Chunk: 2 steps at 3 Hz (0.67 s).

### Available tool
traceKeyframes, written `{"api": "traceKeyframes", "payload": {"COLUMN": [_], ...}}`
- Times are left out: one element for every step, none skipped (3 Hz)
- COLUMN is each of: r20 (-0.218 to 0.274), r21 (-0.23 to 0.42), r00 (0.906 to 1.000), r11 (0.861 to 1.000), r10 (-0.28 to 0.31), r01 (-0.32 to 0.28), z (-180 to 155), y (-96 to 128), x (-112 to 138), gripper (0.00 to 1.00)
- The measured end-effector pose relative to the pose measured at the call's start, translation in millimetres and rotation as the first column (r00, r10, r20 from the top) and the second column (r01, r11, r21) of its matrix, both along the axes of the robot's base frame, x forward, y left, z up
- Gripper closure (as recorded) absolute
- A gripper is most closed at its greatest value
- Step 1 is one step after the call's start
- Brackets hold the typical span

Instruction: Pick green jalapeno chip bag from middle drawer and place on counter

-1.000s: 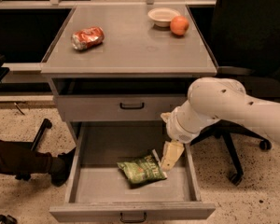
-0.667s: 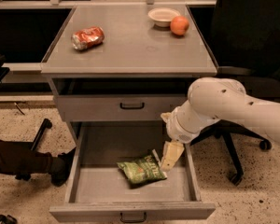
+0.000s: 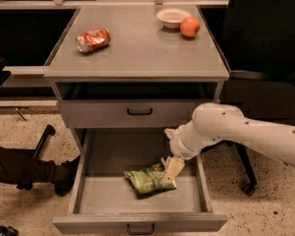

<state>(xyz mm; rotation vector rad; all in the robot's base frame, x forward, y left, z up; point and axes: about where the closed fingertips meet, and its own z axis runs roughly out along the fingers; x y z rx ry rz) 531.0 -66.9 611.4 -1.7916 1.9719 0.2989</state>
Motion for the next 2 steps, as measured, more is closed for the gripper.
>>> {"api": "traceKeyframes", "payload": {"r20": [0.028, 0.028], "r21": [0.001, 0.001], "r00": [0.9993, 0.9993], "r11": [1.000, 1.000], "r10": [0.022, 0.022], "r01": [-0.023, -0.023], "z": [-52.9, -52.9], "y": [26.1, 26.1], "x": [13.7, 13.7], "gripper": [0.00, 0.00]}}
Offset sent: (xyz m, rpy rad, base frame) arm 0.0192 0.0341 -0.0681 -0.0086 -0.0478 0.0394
